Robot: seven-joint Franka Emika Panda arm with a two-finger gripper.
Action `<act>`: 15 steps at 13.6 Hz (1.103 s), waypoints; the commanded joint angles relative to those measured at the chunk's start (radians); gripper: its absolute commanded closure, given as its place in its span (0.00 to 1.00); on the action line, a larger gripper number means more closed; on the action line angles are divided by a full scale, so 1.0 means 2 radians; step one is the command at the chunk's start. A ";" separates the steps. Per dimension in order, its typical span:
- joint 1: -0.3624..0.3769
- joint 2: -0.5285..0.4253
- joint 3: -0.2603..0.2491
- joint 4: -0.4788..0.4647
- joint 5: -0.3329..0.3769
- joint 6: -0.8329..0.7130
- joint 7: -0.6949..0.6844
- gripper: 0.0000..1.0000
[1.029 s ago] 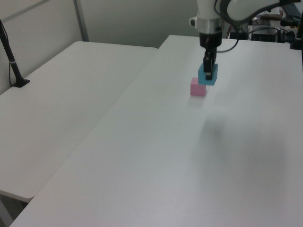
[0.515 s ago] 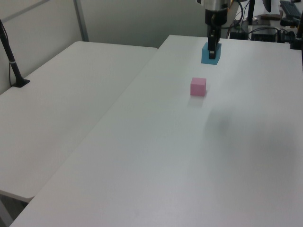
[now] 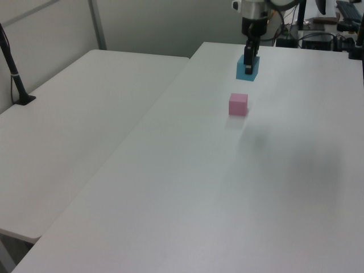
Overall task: Put blue cube on pink cube
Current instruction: 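Lift the light-blue cube and carry it over the pink cube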
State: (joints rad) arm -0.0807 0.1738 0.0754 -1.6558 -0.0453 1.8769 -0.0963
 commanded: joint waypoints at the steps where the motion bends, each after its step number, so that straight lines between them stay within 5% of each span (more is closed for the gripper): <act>1: 0.000 0.023 -0.002 0.001 -0.007 0.028 -0.012 0.58; 15: -0.026 0.101 -0.016 0.019 -0.046 0.092 -0.009 0.58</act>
State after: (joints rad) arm -0.1336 0.3515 0.0483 -1.6339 -0.1170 2.0198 -0.1011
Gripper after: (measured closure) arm 0.374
